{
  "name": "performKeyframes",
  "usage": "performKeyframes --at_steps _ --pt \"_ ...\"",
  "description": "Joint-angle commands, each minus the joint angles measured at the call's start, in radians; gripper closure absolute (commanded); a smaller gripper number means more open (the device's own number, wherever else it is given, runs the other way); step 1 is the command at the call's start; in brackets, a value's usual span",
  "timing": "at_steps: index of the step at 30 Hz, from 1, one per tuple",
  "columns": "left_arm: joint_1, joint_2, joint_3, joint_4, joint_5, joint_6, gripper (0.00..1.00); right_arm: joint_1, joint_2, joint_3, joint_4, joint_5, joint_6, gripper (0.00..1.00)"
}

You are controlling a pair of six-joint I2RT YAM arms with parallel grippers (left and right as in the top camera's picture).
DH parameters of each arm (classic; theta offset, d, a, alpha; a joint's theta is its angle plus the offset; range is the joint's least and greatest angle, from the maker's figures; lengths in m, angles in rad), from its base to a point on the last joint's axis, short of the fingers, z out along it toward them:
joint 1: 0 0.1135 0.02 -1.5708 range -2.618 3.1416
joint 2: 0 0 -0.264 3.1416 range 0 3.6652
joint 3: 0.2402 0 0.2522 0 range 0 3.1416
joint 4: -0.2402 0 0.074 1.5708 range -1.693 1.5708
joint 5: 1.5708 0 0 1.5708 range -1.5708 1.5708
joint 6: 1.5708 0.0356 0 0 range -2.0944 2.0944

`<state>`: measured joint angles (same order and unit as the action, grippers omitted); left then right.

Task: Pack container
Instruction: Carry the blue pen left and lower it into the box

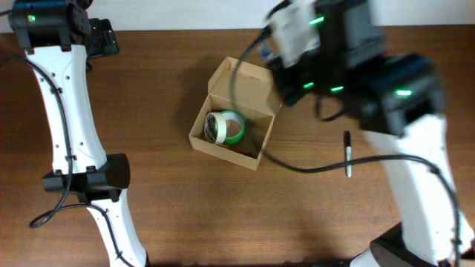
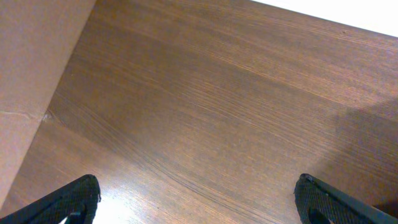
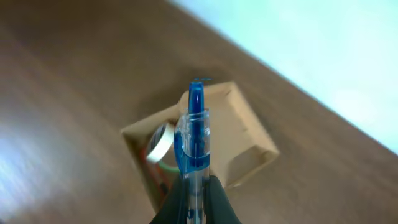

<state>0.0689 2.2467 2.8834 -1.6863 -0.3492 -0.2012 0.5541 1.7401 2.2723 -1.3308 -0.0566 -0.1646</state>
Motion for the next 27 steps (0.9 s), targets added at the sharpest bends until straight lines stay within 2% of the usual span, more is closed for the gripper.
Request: performKeyframes --at_steps 1,7,11,27 --pt "0.004 -0.013 -0.002 -0.001 -0.014 0.009 0.0 0.074 0.057 -0.14 0.017 0.1 -0.015 0.96" --pt "0.004 -0.013 -0.002 -0.001 -0.014 0.009 0.0 0.1 0.069 -0.447 0.187 0.095 -0.015 0.96" --pt "0.004 -0.013 -0.002 -0.001 -0.014 0.009 0.0 0.1 0.077 -0.578 0.307 0.09 -0.016 0.96" --pt "0.004 -0.013 -0.002 -0.001 -0.014 0.009 0.0 0.135 0.22 -0.631 0.417 -0.097 -0.231 0.96"
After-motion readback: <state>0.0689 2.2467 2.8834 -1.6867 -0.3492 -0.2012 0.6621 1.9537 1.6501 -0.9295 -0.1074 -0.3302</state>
